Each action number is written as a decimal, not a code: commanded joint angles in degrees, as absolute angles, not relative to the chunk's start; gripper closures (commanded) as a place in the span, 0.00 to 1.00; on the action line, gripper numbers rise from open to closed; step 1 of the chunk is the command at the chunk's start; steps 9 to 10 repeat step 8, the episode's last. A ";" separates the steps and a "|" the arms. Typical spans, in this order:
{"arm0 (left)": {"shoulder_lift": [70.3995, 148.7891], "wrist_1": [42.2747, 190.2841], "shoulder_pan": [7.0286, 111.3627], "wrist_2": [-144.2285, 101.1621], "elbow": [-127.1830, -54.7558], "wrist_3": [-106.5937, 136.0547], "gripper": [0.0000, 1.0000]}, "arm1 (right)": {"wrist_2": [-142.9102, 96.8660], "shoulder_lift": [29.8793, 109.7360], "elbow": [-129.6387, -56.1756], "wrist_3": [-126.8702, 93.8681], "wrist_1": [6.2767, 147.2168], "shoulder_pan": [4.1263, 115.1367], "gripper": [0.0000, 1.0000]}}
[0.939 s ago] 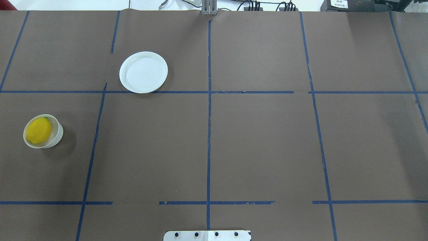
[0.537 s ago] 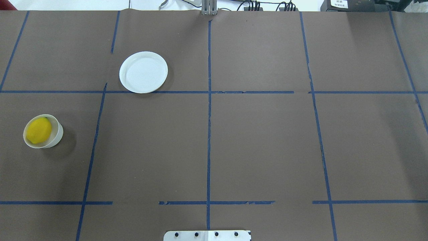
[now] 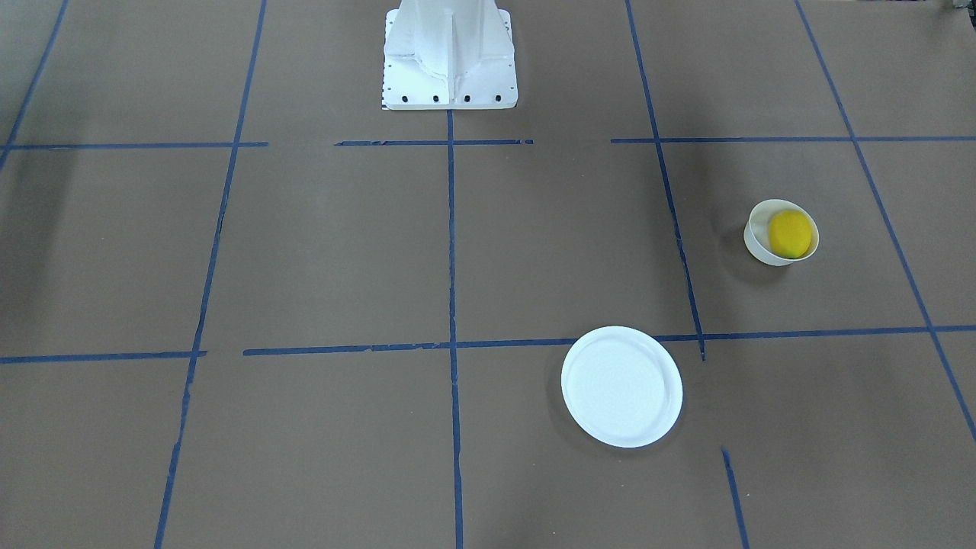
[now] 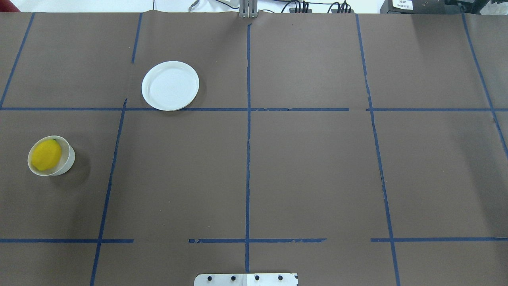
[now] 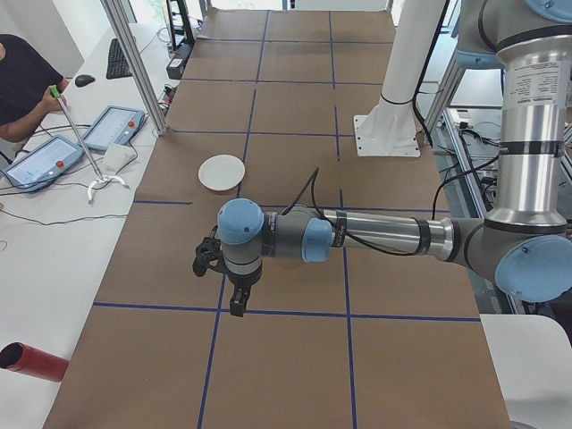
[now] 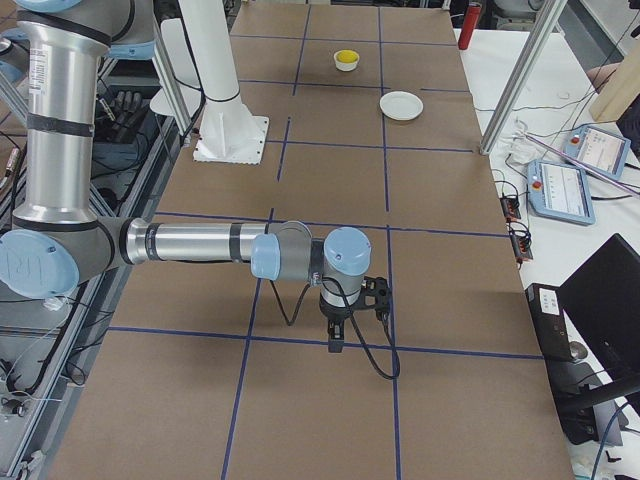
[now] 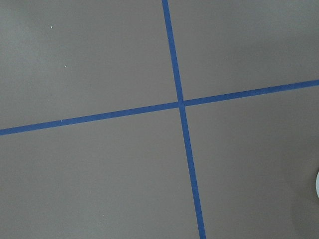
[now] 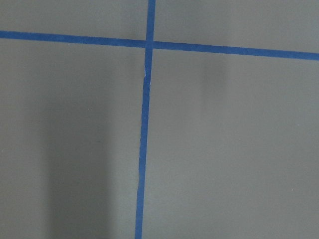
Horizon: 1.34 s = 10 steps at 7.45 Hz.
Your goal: Move lemon from plate to bowl
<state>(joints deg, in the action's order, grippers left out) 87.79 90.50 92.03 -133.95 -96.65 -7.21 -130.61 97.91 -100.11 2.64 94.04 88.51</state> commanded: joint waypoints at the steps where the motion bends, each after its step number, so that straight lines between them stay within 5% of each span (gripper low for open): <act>1: 87.80 90.62 91.93 -133.77 -96.59 -7.21 0.00 | -130.61 97.91 -100.11 2.64 94.04 88.51 0.00; 10: 87.80 90.79 91.85 -133.77 -96.06 -7.21 0.00 | -130.61 97.91 -100.11 2.64 94.04 88.51 0.00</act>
